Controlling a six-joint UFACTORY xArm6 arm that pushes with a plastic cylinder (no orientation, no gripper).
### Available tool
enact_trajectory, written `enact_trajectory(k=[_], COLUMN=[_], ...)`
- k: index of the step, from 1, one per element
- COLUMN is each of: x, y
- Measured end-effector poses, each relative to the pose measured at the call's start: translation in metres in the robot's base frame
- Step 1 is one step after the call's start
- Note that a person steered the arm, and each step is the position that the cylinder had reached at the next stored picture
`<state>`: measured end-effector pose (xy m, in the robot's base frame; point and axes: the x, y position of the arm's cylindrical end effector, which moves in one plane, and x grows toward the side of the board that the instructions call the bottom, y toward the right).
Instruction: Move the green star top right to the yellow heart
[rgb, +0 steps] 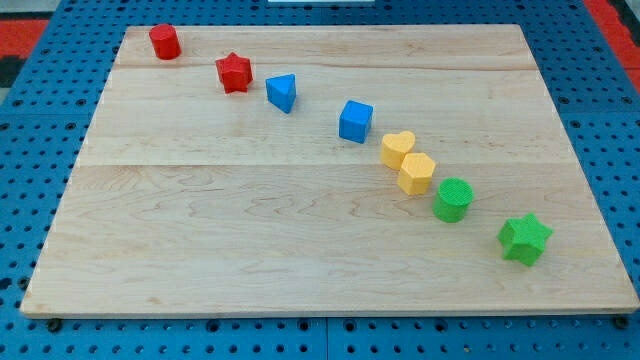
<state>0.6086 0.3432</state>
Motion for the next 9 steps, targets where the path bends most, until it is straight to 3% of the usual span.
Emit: enact_trajectory(k=[3,4,6,7,8,9], x=[0.009,-0.015,-0.018,-0.080,-0.088,-0.070], y=[-0.153,-0.164,-0.143,-0.173,-0.172,-0.177])
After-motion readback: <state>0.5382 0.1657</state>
